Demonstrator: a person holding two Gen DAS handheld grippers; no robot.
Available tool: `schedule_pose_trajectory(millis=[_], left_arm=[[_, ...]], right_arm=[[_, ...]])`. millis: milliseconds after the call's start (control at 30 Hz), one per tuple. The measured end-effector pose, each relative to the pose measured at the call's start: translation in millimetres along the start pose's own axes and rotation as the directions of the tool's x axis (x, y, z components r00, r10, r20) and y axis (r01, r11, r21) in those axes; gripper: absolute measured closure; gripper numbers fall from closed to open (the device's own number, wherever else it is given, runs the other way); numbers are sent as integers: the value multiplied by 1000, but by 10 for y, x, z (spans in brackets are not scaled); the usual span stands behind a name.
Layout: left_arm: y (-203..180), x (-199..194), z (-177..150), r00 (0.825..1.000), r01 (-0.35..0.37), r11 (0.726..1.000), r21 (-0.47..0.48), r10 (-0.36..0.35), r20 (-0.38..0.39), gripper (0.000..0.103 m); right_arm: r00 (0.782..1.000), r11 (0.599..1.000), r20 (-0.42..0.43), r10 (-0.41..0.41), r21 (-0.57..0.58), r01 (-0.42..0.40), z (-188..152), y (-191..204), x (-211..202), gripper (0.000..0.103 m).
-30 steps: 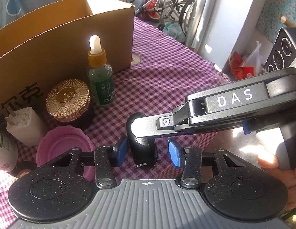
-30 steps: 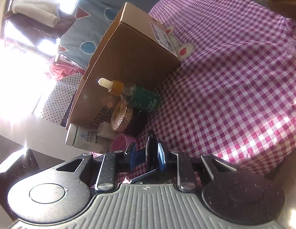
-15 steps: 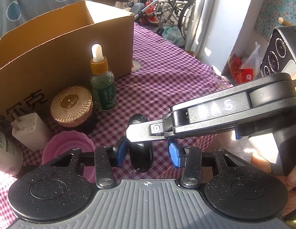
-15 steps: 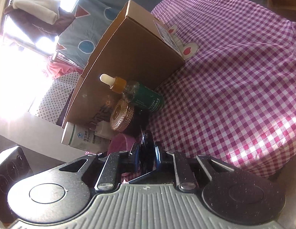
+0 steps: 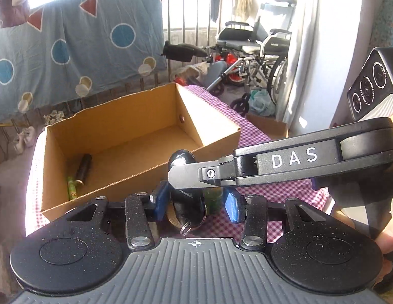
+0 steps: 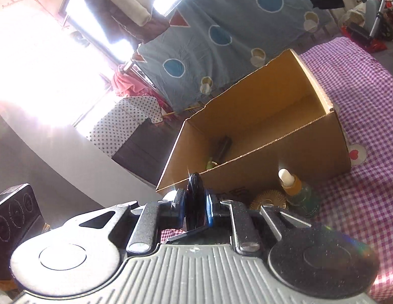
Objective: Organize rigid objects
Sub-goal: 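Lift the black oval case with the right gripper and lower it into the box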
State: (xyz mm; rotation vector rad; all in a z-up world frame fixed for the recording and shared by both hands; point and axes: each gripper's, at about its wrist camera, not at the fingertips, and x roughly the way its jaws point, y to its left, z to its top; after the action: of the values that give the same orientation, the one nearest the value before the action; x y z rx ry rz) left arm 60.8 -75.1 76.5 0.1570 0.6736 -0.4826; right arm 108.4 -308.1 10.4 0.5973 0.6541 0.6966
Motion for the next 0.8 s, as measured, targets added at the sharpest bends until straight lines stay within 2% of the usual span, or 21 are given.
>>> schedule_pose_trajectory(millis=[167, 300, 400, 500, 600, 667, 800], left_arm=[[492, 22, 307, 999, -45, 996, -82, 46, 5, 58], [833, 270, 441, 998, -56, 986, -156, 49, -49, 58], [997, 439, 421, 994, -63, 980, -188, 44, -102, 56], [1160, 529, 342, 988, -76, 974, -215, 45, -145, 54], [1272, 493, 263, 986, -106, 969, -221, 75, -147, 48], [1351, 492, 229, 986, -101, 964, -246, 63, -157, 48], [1381, 452, 197, 985, -123, 965, -232, 91, -146, 47]], right_arm=[[996, 997, -77, 35, -67, -40, 542, 248, 574, 85], [982, 998, -183, 35, -36, -43, 845, 231, 1064, 85], [956, 999, -292, 41, 45, -29, 969, 80, 1459, 85], [931, 996, -363, 28, 93, 7, 993, -68, 1734, 85], [902, 990, -433, 14, 135, 49, 969, -240, 2011, 85], [884, 986, -468, -3, 148, 82, 941, -314, 2161, 85], [851, 982, -524, -28, 145, 122, 862, -402, 2394, 85]])
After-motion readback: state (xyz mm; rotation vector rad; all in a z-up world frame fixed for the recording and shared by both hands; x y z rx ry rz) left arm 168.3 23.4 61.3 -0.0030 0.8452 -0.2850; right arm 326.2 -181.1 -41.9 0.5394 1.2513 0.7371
